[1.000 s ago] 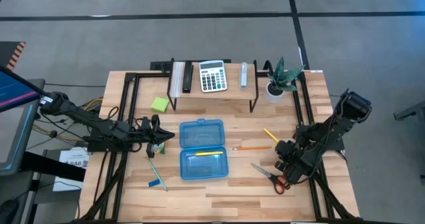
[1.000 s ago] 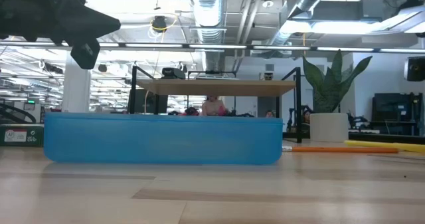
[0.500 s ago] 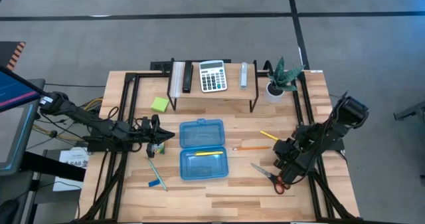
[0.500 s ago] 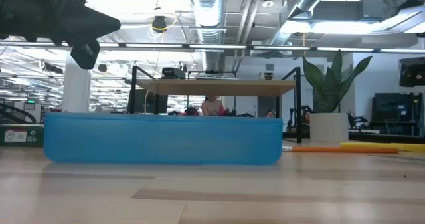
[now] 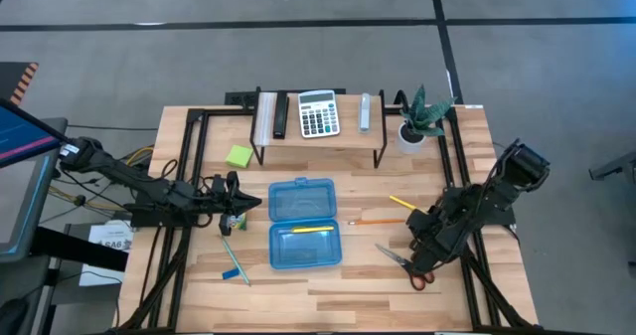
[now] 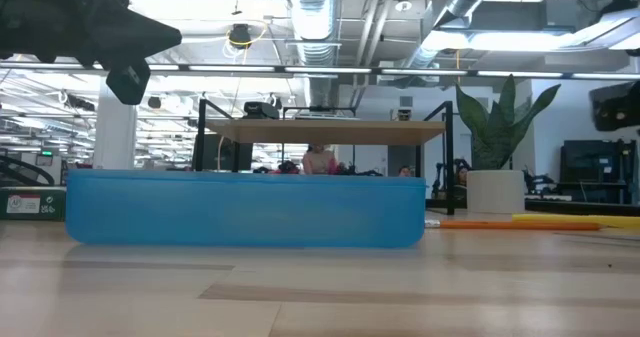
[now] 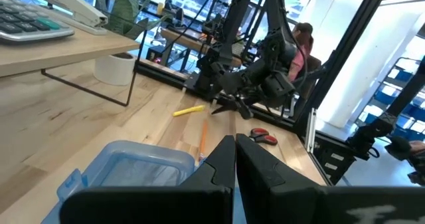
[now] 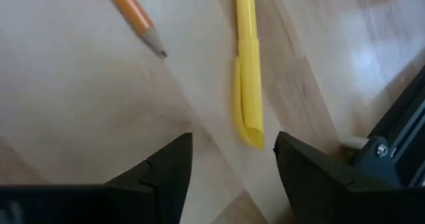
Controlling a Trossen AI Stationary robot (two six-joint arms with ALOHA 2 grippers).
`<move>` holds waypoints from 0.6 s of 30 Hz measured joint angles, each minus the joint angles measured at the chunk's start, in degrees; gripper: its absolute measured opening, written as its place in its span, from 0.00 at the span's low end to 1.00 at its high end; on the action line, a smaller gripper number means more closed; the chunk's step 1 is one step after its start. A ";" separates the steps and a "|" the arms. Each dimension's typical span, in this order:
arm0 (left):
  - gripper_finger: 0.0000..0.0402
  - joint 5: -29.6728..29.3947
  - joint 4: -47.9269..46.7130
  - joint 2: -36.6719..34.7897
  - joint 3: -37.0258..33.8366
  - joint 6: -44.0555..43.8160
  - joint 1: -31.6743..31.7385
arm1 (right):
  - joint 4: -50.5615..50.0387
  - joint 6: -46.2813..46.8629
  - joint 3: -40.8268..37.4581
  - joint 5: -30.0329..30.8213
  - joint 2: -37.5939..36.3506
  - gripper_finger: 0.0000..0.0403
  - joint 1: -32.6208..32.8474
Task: Pack school essentials
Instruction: Put the yellow pen into the blue supply box
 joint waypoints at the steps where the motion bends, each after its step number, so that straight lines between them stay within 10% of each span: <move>1: 0.00 -0.02 0.00 0.00 0.00 0.00 0.01 | -0.23 -1.12 -0.05 -0.29 0.00 0.62 -0.72; 18: 0.00 0.07 0.03 -0.02 0.00 0.08 0.02 | 14.66 -12.37 -16.23 -0.02 -23.34 0.65 -11.08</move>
